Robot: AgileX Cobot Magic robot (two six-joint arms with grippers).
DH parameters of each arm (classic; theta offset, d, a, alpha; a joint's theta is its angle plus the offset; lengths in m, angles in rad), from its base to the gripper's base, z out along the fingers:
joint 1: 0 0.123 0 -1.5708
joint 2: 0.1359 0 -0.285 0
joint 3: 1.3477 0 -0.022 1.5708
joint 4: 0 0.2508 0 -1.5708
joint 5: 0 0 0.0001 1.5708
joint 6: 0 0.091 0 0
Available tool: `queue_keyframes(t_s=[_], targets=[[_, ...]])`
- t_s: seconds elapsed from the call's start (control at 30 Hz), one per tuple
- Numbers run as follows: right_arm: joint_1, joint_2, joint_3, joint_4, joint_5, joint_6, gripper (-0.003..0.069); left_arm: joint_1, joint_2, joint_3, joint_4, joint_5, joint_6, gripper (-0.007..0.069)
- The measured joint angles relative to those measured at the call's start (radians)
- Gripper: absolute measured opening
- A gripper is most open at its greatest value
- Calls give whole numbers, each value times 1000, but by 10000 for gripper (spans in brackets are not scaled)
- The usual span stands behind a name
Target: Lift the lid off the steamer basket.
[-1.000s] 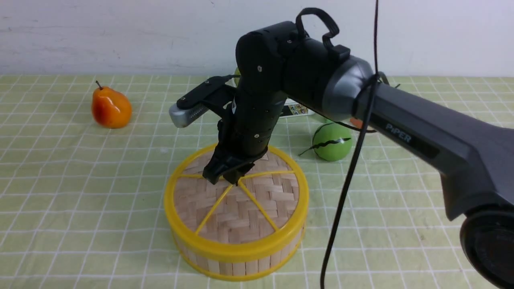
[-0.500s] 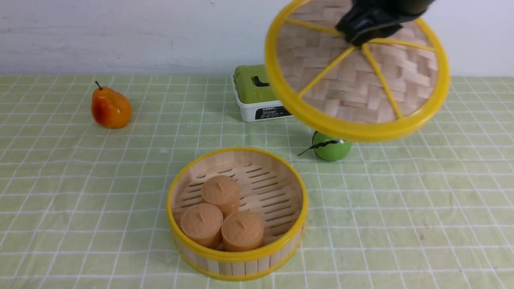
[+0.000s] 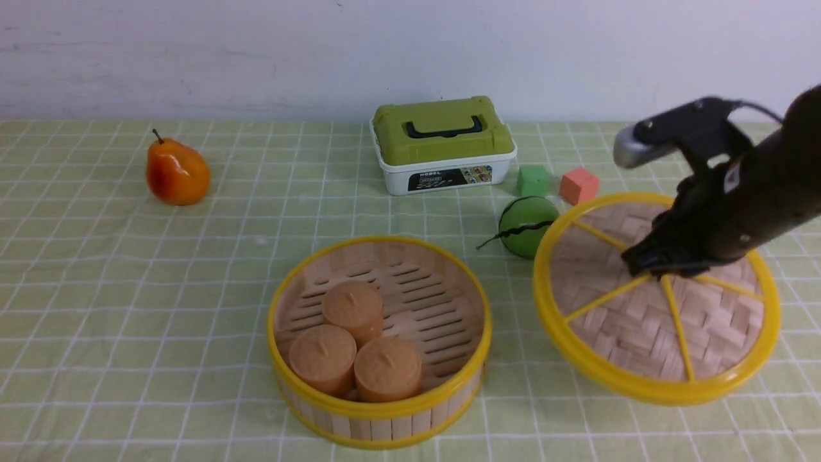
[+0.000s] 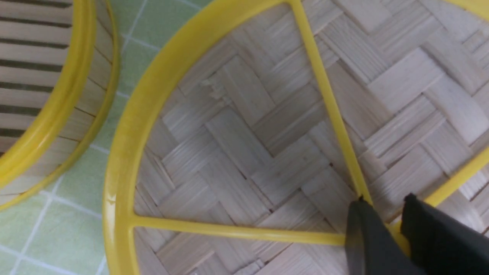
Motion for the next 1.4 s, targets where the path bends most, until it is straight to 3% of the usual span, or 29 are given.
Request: queue_keyframes(t_s=[0.17, 0.27, 0.4, 0.57, 0.67, 0.73, 0.77, 0.8, 0.87, 0.97, 1.4], targets=[[0, 83, 22, 21, -74, 4, 101, 0, 0, 0, 0, 0, 0, 239], [0, 115, 22, 25, -106, 6, 175, 0, 0, 0, 0, 0, 0, 239], [0, 64, -22, 28, -45, 37, 348, 0, 0, 0, 0, 0, 0, 239], [0, -143, -60, 29, 13, 45, 411, 0, 0, 0, 0, 0, 0, 239], [0, -283, -57, 29, 18, 45, 386, 0, 0, 0, 0, 0, 0, 239], [0, -404, -27, 28, 15, 46, 331, 0, 0, 0, 0, 0, 0, 239], [0, -507, 22, 19, 8, 46, 253, 0, 0, 0, 0, 0, 0, 239], [0, -520, 30, 19, 7, 46, 253, 0, 0, 0, 0, 0, 0, 239], [0, -687, 149, 0, -2, 47, 96, 0, 0, 0, 0, 0, 0, 239], [0, -858, 263, -9, -18, 55, -1, 0, 0, 0, 0, 0, 0, 239], [0, -1084, 436, -31, -13, 58, -15, 0, 0, 0, 0, 0, 0, 239]])
